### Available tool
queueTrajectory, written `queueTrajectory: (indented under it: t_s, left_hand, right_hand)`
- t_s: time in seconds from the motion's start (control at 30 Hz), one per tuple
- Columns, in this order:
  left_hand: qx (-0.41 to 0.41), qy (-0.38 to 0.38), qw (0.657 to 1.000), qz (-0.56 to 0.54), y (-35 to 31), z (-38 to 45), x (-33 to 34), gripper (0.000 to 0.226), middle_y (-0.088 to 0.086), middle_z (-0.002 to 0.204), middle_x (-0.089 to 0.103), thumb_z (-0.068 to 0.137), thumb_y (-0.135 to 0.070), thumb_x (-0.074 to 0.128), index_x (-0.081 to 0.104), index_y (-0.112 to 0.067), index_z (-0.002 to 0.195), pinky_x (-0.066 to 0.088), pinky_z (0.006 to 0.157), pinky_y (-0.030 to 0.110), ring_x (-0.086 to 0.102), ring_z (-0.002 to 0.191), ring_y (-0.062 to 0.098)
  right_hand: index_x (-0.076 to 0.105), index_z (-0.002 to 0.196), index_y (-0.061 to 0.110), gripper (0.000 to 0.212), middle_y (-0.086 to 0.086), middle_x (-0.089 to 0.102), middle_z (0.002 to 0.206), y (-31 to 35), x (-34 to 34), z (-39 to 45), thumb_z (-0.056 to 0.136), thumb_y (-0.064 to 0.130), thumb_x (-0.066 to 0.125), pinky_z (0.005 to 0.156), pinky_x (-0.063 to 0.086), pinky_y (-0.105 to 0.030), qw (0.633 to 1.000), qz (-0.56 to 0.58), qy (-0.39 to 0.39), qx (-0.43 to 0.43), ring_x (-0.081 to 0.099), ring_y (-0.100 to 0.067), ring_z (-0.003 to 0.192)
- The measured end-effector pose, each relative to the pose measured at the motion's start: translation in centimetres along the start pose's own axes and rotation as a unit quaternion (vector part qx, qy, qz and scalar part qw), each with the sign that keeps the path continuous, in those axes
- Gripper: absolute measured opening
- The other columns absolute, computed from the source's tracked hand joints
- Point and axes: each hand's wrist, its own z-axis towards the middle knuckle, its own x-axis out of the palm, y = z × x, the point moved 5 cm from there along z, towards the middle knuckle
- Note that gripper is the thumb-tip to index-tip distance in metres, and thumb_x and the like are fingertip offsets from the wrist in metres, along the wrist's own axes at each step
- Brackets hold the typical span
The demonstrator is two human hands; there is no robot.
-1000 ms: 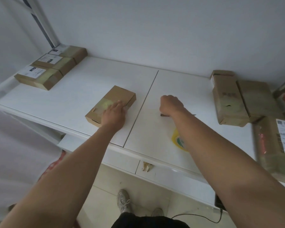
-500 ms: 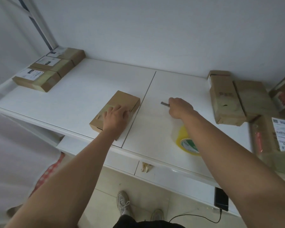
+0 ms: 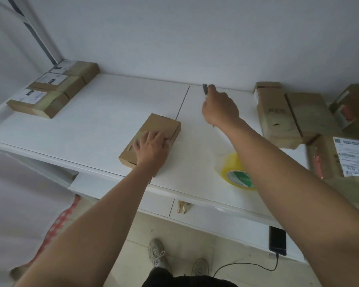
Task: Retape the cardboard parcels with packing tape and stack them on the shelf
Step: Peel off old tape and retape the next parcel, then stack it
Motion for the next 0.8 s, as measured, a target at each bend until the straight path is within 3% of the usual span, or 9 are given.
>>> queueTrajectory:
  t_s: [0.1,0.2,0.3,0.4,0.57,0.7,0.8]
  left_hand:
    - [-0.001,0.001,1.000,0.000,0.1,0.0,0.0,0.028,-0.006,0.140,0.047,0.102,-0.035,0.042,0.057,-0.027,0.124,0.012,0.117,0.053,0.027,0.142,0.024]
    - [-0.004,0.005,1.000,0.005,0.3,0.0,0.1,0.029,-0.006,0.140,0.047,0.102,-0.036,0.041,0.057,-0.027,0.125,0.012,0.117,0.053,0.027,0.142,0.024]
    - [-0.006,0.005,1.000,0.006,0.2,0.0,0.3,0.029,-0.006,0.140,0.047,0.103,-0.036,0.040,0.057,-0.026,0.124,0.012,0.117,0.054,0.026,0.143,0.024]
    - [-0.008,0.012,1.000,0.005,-0.4,-0.1,0.7,0.030,-0.005,0.141,0.046,0.103,-0.034,0.038,0.056,-0.026,0.125,0.011,0.118,0.053,0.026,0.143,0.024]
    - [0.004,-0.006,0.999,-0.036,-1.1,0.0,1.2,0.030,-0.009,0.136,0.052,0.104,-0.028,0.039,0.062,-0.028,0.123,0.011,0.118,0.049,0.033,0.140,0.020]
    - [-0.022,-0.014,0.997,-0.067,-0.6,0.1,0.7,0.031,-0.009,0.135,0.055,0.099,-0.026,0.046,0.062,-0.028,0.126,0.017,0.117,0.040,0.047,0.127,0.018]
    - [-0.024,-0.004,0.998,-0.059,-0.1,0.1,0.3,0.032,-0.014,0.141,0.053,0.100,-0.032,0.049,0.060,-0.031,0.130,0.020,0.114,0.036,0.048,0.129,0.015]
  right_hand:
    - [0.056,0.107,0.013,0.016,-0.006,0.066,0.095,2.6,3.0,1.4,0.100,0.023,0.046,0.071,0.047,-0.037,0.980,0.194,0.037,-0.028,0.061,-0.031,0.083]
    - [0.062,0.090,0.016,0.008,-0.004,0.074,0.091,2.4,6.4,0.6,0.096,0.020,0.058,0.064,0.051,-0.028,0.895,0.432,0.108,0.042,0.069,-0.018,0.068]
    - [0.063,0.090,0.010,0.011,-0.009,0.074,0.090,0.7,7.1,-0.3,0.097,0.018,0.061,0.060,0.050,-0.024,0.830,0.537,0.125,0.085,0.068,-0.020,0.064]
    - [0.062,0.092,0.010,0.015,-0.009,0.076,0.091,-1.2,6.1,0.1,0.099,0.023,0.060,0.061,0.052,-0.024,0.789,0.600,0.086,0.101,0.070,-0.022,0.068]
    - [0.051,0.099,0.010,0.022,-0.008,0.077,0.090,-3.8,4.0,-0.2,0.104,0.032,0.048,0.060,0.052,-0.025,0.795,0.595,0.012,0.117,0.070,-0.022,0.065]
    - [0.052,0.098,0.008,0.022,-0.012,0.076,0.089,-2.9,4.1,-1.0,0.104,0.030,0.051,0.067,0.058,-0.031,0.822,0.561,0.067,0.065,0.072,-0.026,0.070]
    - [0.058,0.096,0.008,0.019,-0.015,0.075,0.091,-2.2,4.7,-1.6,0.101,0.026,0.057,0.070,0.059,-0.031,0.823,0.554,0.121,0.038,0.074,-0.029,0.076]
